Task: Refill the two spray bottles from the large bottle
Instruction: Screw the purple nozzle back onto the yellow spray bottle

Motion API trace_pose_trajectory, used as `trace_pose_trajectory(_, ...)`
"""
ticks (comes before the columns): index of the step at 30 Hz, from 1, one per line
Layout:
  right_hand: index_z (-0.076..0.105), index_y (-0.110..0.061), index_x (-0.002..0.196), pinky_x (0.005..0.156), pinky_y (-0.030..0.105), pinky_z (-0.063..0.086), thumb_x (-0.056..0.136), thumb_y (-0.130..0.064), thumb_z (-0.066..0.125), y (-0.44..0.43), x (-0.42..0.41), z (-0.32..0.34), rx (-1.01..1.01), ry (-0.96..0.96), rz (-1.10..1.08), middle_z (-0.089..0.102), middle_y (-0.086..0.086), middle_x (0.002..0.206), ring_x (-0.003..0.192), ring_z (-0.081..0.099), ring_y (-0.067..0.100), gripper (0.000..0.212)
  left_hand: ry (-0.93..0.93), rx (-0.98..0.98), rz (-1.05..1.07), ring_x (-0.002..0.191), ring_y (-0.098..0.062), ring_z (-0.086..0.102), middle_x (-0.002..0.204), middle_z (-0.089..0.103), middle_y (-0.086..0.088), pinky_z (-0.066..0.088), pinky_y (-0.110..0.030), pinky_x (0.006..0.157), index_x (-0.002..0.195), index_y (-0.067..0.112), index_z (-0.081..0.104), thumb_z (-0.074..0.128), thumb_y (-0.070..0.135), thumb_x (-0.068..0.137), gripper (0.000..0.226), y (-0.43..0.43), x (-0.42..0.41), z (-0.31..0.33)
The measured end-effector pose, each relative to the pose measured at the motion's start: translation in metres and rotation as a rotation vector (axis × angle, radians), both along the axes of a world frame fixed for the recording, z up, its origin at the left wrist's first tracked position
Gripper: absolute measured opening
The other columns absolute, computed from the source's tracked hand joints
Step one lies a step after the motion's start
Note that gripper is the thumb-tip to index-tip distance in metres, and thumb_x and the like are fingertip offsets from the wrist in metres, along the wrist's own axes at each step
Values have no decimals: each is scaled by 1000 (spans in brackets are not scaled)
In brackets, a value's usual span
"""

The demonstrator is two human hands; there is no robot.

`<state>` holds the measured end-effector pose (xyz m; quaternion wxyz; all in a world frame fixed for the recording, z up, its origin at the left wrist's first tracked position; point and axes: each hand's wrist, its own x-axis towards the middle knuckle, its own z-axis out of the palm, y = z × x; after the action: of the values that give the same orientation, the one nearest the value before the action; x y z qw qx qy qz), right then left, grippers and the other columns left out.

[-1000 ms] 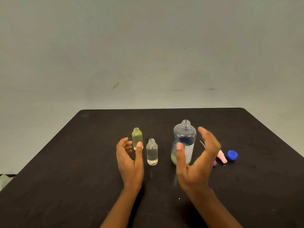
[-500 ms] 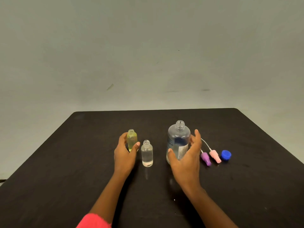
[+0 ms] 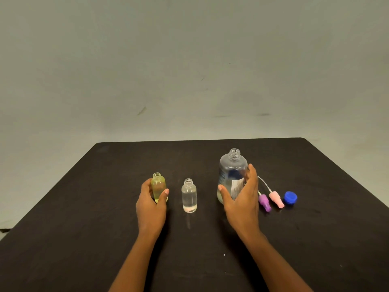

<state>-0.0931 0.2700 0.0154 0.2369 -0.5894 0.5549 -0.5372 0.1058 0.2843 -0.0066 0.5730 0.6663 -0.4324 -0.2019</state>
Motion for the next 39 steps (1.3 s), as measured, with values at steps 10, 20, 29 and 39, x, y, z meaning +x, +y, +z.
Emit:
trace_pose_trajectory(10, 19, -21, 151, 107, 21, 21, 83, -15, 74, -13, -12, -1, 29, -38, -15, 30, -4, 155, 142, 27, 13, 88, -1, 7, 58, 101, -12, 54, 109, 57, 6, 39, -27, 84, 130, 19, 47, 64, 18, 89, 44, 15, 8, 1)
trace_pose_trajectory(20, 52, -13, 126, 85, 13, 44, 93, -13, 57, -15, -65, 26, -46, -130, -346, 56, -2, 118, 112, 52, 15, 33, 17, 23, 84, 100, -12, 55, 105, 59, 6, 41, -29, 86, 129, 21, 47, 65, 18, 89, 44, 19, 8, 2)
trace_pose_trajectory(29, 63, -19, 84, 81, 36, 45, 91, -28, 60, -20, -97, 27, 404, 208, -340, 66, 2, 88, 86, 55, 21, 12, -1, 31, 95, 85, -6, 54, 100, 56, 8, 39, -28, 82, 131, 20, 44, 68, 17, 86, 52, 20, 6, 6)
trace_pose_trajectory(39, 57, -20, 87, 66, 29, 39, 83, -43, 71, -11, -82, 28, 528, 530, -205, 57, -7, 77, 74, 53, 14, 27, 1, 22, 99, 96, -13, 55, 108, 56, 5, 41, -29, 83, 131, 21, 43, 69, 16, 85, 54, 18, 7, 5)
